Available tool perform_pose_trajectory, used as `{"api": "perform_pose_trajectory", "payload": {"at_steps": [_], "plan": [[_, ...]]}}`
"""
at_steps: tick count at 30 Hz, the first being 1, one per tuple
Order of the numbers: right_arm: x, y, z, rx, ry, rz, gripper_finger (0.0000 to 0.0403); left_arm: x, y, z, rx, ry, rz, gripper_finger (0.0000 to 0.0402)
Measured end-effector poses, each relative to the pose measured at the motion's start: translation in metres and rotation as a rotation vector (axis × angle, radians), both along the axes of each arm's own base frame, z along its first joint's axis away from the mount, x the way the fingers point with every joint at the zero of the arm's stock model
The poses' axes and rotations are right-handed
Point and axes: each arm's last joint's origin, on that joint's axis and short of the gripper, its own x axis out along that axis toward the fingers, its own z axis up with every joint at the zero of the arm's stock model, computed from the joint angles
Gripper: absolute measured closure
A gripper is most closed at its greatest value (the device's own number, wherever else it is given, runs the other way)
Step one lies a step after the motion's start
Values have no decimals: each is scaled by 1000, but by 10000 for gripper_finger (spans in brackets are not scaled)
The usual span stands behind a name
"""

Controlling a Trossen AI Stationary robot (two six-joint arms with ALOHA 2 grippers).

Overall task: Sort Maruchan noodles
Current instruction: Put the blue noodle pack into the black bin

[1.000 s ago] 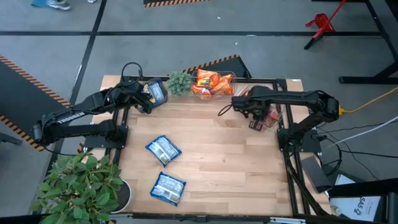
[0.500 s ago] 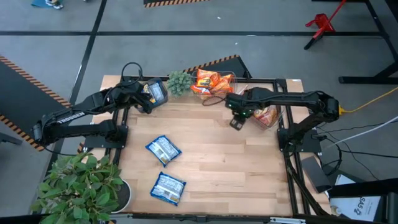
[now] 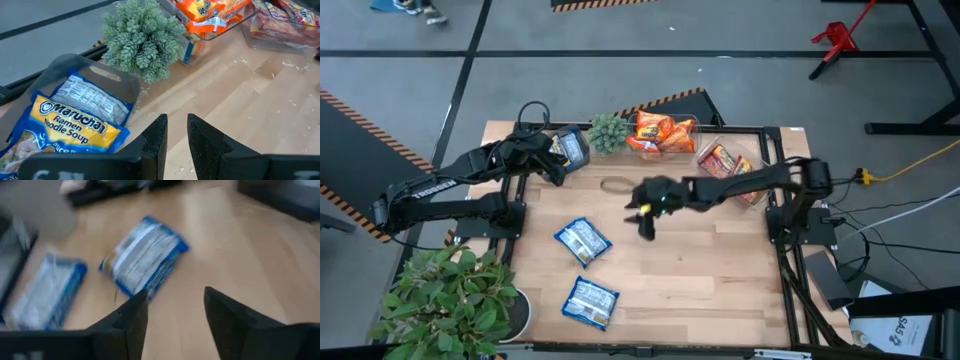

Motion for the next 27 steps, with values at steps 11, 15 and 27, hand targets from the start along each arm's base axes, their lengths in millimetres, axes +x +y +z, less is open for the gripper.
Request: {"api": "perform_pose_trajectory", "payload": {"at_steps": [11, 15, 27], "plan": [[55, 37, -51, -423, -62, 316, 99, 1, -1, 0, -5, 0, -14, 333], [83, 49, -54, -484, -100, 374, 62, 1, -2, 0, -7, 1, -22, 333], [125, 85, -89, -712, -161, 618, 51, 1, -2, 0, -4, -4, 17, 333]]}}
